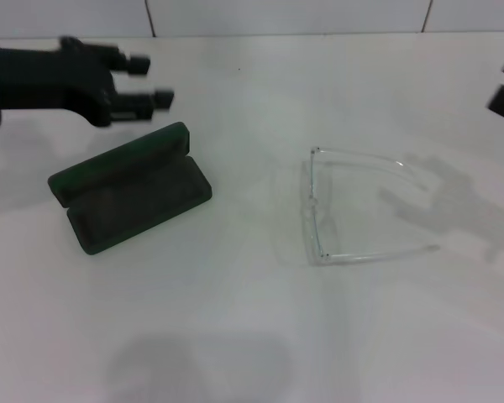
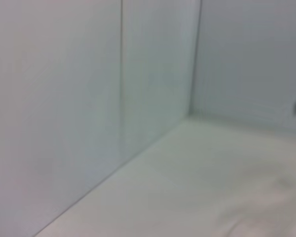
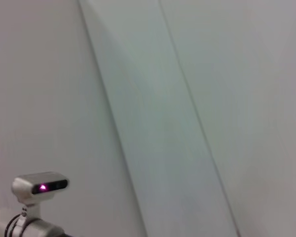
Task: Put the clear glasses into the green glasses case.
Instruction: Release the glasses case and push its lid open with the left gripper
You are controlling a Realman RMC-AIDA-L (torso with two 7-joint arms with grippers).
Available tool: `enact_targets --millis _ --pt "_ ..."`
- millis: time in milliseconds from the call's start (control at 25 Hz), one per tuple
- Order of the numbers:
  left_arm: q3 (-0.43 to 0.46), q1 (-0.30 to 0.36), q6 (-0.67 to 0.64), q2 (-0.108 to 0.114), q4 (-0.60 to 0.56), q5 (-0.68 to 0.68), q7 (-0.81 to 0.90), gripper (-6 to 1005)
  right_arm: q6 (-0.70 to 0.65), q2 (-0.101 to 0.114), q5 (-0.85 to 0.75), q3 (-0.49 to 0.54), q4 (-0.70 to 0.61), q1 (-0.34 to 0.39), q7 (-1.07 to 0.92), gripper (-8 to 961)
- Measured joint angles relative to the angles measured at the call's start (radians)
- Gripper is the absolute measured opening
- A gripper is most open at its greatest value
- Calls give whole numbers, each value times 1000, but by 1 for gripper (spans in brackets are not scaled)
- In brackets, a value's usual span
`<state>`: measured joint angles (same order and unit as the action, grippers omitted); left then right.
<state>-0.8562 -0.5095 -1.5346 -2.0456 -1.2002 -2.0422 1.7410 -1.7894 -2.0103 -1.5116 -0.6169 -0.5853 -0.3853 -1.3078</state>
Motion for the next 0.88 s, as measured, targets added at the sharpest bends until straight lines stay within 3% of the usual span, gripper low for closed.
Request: enact_targets --millis 120,240,400,880 --pt "-45 -54 36 -42 -82 -274 83 599 -10 -2 0 10 16 26 19 845" --pt "-160 -78 63 -43 -93 -416 194 598 -14 -3 4 12 56 26 52 844" --pt "-232 -98 100 -44 -93 -463 259 596 -21 2 10 12 72 20 72 842" --pt "-275 -93 135 -41 -78 -520 315 592 -11 2 3 7 78 -27 112 838"
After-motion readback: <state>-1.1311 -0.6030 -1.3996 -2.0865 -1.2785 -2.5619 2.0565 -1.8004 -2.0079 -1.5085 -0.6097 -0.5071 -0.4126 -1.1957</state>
